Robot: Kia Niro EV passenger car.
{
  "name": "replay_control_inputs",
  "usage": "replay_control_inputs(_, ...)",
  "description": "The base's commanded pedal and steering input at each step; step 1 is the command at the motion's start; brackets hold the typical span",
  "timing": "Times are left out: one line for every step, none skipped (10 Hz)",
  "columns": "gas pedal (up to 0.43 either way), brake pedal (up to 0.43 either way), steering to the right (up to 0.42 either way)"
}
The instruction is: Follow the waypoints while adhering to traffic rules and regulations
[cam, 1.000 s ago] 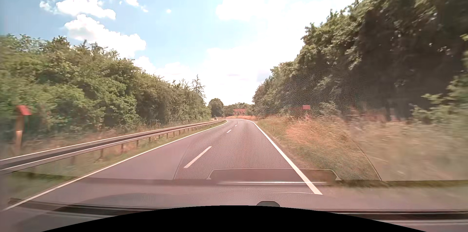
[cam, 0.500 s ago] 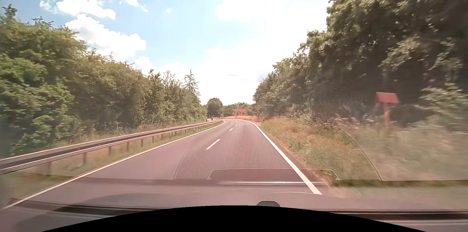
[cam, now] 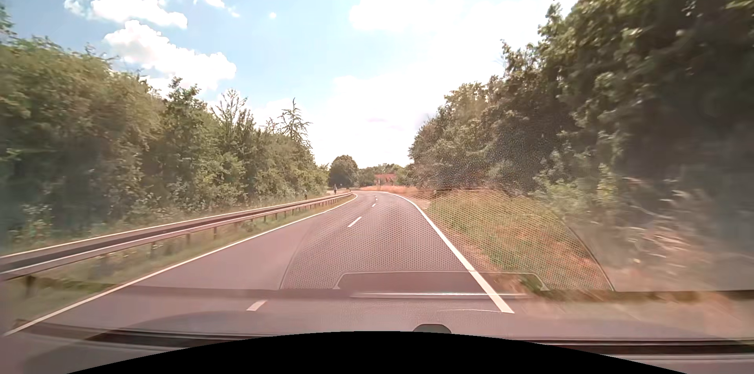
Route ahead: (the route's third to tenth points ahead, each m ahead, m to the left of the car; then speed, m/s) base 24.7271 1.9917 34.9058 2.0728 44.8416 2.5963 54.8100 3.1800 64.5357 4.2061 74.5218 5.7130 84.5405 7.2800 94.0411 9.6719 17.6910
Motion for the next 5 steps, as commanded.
replay_control_inputs(0.067, 0.0, -0.004)
replay_control_inputs(0.067, 0.0, -0.004)
replay_control_inputs(0.067, 0.0, -0.004)
replay_control_inputs(0.067, 0.0, -0.005)
replay_control_inputs(0.067, 0.0, -0.006)
